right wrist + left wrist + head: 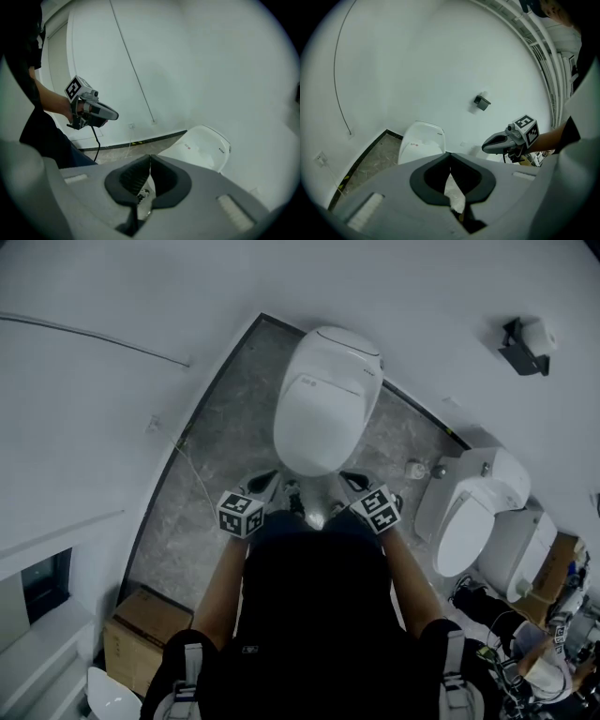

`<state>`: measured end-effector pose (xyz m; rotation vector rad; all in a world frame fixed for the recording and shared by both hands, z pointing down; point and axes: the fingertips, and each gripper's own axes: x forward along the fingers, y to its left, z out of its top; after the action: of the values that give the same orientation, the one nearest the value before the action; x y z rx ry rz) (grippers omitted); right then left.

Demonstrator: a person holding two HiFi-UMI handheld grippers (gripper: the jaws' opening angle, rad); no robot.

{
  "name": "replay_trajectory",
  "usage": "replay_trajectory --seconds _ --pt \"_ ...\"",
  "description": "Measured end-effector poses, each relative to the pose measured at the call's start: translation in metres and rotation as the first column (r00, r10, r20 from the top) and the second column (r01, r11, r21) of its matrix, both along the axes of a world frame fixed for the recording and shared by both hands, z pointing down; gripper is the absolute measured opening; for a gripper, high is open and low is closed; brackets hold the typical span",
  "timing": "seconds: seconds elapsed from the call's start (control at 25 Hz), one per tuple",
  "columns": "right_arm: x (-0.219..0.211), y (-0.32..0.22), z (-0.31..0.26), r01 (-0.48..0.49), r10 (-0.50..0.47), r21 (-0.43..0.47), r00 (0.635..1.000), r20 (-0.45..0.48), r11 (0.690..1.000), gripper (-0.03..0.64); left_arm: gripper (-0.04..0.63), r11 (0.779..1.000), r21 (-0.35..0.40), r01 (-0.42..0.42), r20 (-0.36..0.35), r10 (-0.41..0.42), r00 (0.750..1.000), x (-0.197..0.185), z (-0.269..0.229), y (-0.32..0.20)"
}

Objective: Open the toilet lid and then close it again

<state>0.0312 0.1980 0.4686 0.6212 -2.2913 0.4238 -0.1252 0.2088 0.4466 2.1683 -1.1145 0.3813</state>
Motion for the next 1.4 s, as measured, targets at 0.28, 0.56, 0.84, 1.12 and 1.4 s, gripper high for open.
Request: replay_trajectory --seconds 0.28,0.56,0.84,1.12,1.4 --pt "0.027 -0.017 0.025 -0.086 0.088 -0.081 0.996 0.014 0.993 0.003 0.011 0.998 -0.051 -0.029 -0.033 0.028 0.999 0.016 0.014 -0.003" --pt "0.045 -0.039 0.058 -0.081 0.087 -0.151 0.996 0.034 0.985 0.003 0.012 0.996 -0.084 0.030 -0.064 -0.035 0.997 0.034 0.045 -0.024" --pt "0.061 -0.022 0.131 0.032 -0.037 -0.286 0.999 -0.011 0.958 0.005 0.012 0.971 -0.153 0.185 -0.067 -0.197 0.978 0.026 0.098 -0.038" --pt "0.082 -0.039 0.222 -0.039 0.019 -0.368 0.998 -0.059 0.929 0.005 0.012 0.921 -0.286 0.265 -0.010 -0.279 0.960 0.016 0.201 -0.033" --pt "0.103 -0.074 0.323 -0.134 0.078 -0.444 0.987 -0.142 0.886 0.017 0.014 0.859 -0.461 0.223 -0.119 -0.309 0.943 0.038 0.322 -0.041"
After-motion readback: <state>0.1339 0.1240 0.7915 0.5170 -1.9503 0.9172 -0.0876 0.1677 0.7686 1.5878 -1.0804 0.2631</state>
